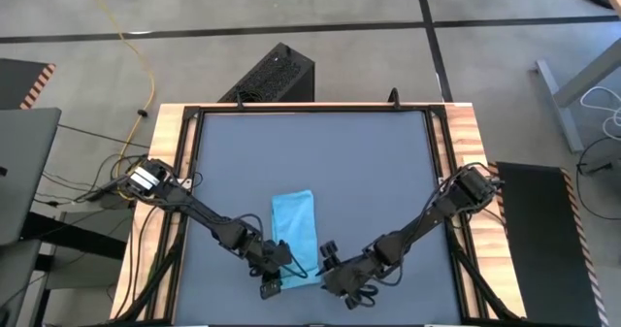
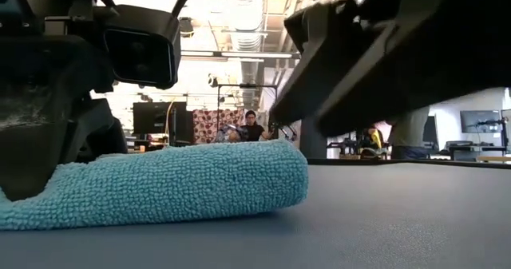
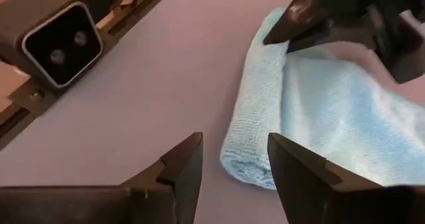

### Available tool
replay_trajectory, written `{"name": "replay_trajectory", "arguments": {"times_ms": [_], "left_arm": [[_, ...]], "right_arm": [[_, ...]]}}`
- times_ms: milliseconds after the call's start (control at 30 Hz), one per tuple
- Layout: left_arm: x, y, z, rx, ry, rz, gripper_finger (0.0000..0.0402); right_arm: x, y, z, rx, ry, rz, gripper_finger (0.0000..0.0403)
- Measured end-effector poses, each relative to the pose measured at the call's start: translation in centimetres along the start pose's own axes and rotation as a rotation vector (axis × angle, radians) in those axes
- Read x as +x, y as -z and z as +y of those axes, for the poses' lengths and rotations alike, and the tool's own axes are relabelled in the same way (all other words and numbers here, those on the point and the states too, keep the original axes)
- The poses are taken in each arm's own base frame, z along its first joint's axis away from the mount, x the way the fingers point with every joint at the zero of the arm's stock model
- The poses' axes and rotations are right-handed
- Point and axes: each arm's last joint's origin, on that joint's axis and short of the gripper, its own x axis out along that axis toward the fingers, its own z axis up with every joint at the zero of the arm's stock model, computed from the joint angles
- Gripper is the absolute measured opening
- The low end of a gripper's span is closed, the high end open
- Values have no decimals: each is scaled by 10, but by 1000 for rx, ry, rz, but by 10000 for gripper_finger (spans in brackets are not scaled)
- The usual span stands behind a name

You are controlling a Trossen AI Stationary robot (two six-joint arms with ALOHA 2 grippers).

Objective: Roll towel
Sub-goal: Roll the blue towel

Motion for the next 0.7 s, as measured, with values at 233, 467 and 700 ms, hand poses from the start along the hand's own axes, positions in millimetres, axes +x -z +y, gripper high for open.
{"name": "replay_trajectory", "arguments": {"times_ms": [233, 467, 700], "left_arm": [[0, -2, 1, 8, 1, -7, 0], [0, -2, 1, 9, 3, -5, 0], [0, -3, 2, 10, 2, -6, 0]], "right_arm": [[21, 18, 9, -25, 10, 34, 192], [16, 13, 13, -35, 134, 20, 192], [19, 15, 12, -24, 119, 20, 191]]}}
